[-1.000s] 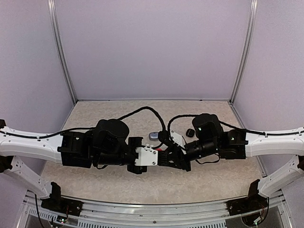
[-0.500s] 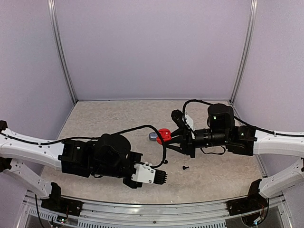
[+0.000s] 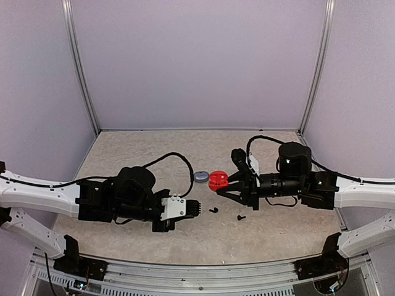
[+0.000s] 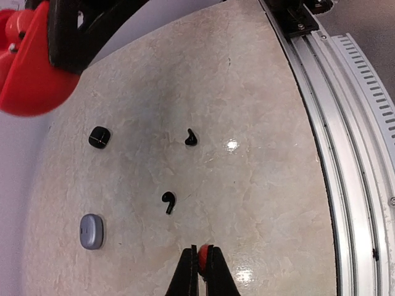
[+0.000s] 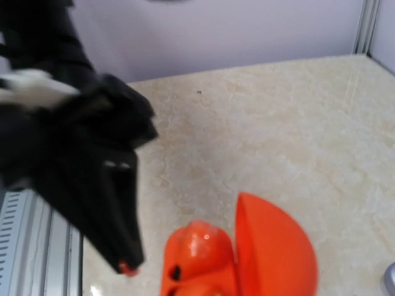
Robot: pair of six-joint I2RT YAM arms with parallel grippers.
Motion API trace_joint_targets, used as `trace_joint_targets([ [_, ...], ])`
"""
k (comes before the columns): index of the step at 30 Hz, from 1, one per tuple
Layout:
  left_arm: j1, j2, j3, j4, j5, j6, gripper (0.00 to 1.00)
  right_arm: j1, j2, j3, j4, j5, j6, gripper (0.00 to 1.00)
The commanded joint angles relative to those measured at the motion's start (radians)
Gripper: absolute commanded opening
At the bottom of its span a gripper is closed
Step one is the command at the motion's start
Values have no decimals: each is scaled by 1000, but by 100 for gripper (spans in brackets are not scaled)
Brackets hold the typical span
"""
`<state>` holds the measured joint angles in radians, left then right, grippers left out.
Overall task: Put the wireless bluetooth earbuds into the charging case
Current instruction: Adjust the left earbud in the left side groove of the charging case.
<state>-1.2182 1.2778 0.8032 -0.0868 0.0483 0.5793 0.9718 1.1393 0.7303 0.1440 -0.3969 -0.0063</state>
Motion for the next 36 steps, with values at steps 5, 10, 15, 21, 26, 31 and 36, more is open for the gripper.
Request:
trace_joint_targets([
  [5,32,82,-61,106,39,-211,2,-7,-46,-23,51,17,-46,0],
  [10,-34,225,-14,13,58,-189,2,-9,-53,-33,51,32,-37,0],
  [15,-119,299,5,4,167,-152,3,-13,-63,-40,46,40,-27,0],
  [21,-163,368,44,-62,213,-138,17,-15,-61,-35,35,44,-26,0],
  [26,-138,303,7,-12,206,-161,46,-17,-56,-38,36,42,-22,0],
  [31,-67,129,-45,75,184,-203,56,-23,-58,-44,41,47,-16,0],
  [36,74,-92,-125,303,175,-418,77,-33,-58,-62,60,29,-9,0],
])
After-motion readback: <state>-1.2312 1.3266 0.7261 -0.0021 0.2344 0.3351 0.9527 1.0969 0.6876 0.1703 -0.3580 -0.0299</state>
